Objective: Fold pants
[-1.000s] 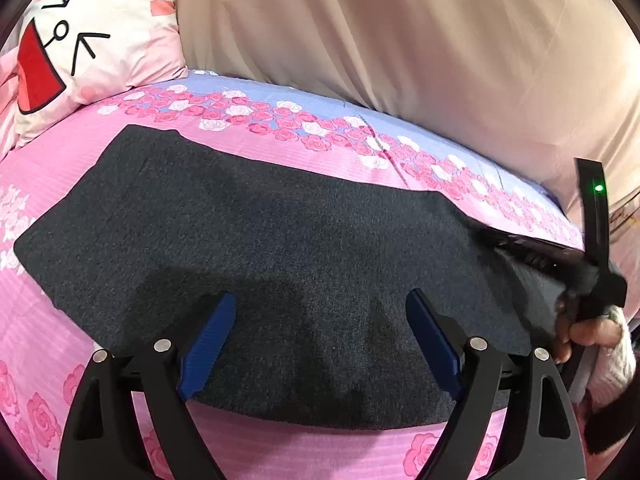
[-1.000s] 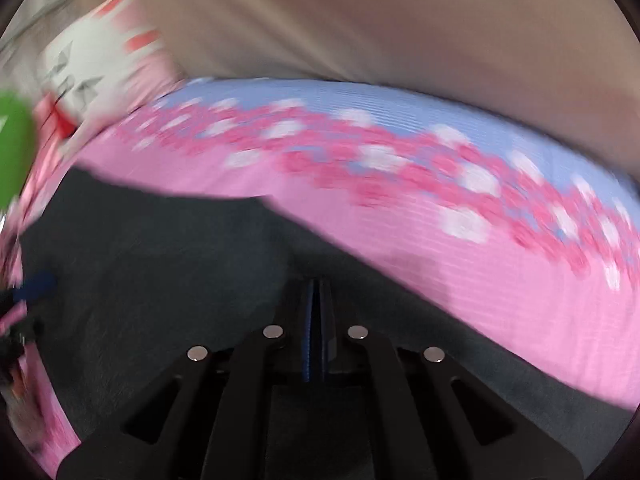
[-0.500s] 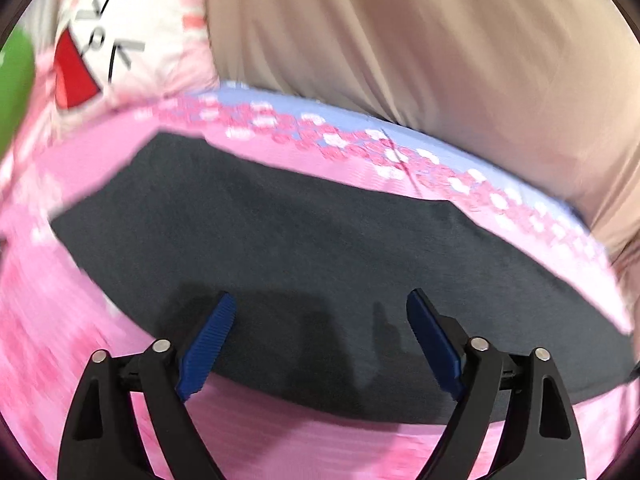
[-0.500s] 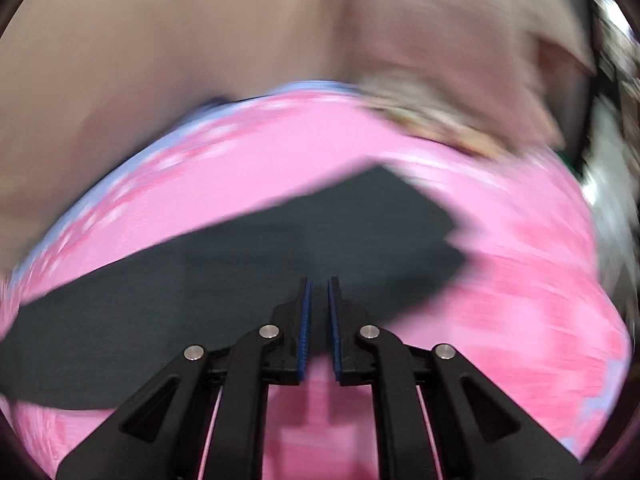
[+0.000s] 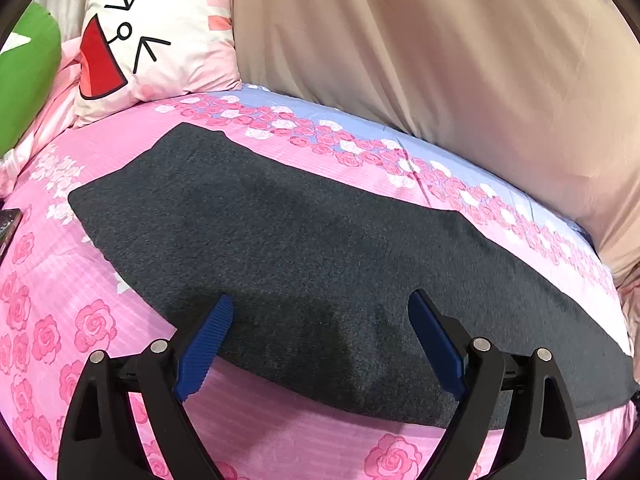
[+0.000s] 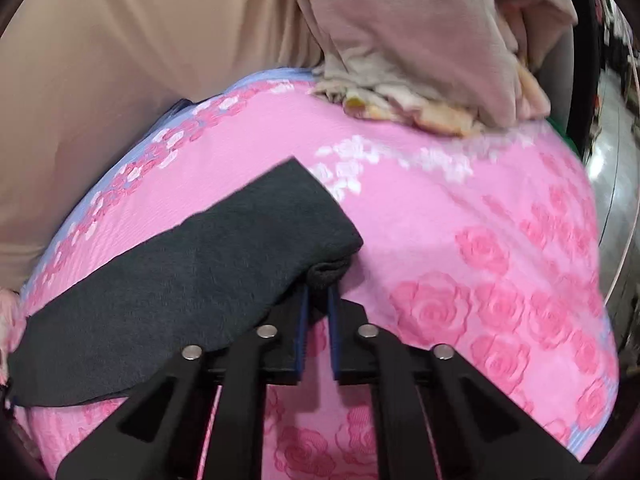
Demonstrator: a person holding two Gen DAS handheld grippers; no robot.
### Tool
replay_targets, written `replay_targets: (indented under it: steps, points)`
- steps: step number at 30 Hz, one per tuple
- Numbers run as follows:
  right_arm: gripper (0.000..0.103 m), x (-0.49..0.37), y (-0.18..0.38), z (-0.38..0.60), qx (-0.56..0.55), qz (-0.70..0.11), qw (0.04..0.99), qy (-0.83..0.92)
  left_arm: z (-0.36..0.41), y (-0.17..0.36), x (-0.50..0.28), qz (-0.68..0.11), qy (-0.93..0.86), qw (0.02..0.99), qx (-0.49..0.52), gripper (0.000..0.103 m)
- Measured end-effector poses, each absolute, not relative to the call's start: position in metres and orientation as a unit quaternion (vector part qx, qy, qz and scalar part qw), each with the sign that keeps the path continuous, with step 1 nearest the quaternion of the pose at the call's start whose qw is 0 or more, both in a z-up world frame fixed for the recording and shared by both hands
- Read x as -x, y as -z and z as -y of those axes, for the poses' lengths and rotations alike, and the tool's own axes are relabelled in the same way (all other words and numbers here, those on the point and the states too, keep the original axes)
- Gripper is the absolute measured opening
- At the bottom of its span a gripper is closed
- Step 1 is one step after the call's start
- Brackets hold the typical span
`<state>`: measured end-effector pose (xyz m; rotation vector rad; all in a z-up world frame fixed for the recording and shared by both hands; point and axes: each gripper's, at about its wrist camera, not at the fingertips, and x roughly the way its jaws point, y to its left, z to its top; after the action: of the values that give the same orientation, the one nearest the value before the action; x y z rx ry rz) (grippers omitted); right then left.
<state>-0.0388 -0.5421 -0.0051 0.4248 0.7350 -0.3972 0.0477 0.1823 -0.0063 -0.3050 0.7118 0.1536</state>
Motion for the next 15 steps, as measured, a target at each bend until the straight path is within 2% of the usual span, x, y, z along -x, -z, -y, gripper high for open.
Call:
replay_targets:
  steps: [3, 5, 7, 11, 15]
  points:
    - [0.006, 0.055, -0.007, 0.551, -0.213, -0.321, 0.901, 0.199, -0.183, 0.006, -0.047, -0.345, -0.075, 0.923, 0.152, 0.087]
    - [0.006, 0.050, 0.021, 0.564, -0.234, -0.362, 0.881, 0.195, -0.183, 0.007, -0.048, -0.347, -0.073, 0.923, 0.152, 0.087]
    - [0.006, 0.055, 0.017, 0.568, -0.250, -0.354, 0.881, 0.188, -0.182, 0.007, -0.049, -0.349, -0.073, 0.922, 0.152, 0.087]
    - [0.014, 0.062, 0.014, 0.561, -0.266, -0.358, 0.878, 0.177, -0.183, 0.008, -0.049, -0.349, -0.072, 0.922, 0.155, 0.087]
    - [0.053, 0.077, 0.010, 0.557, -0.317, -0.329, 0.877, 0.149, -0.184, 0.009, -0.049, -0.350, -0.070, 0.920, 0.159, 0.087]
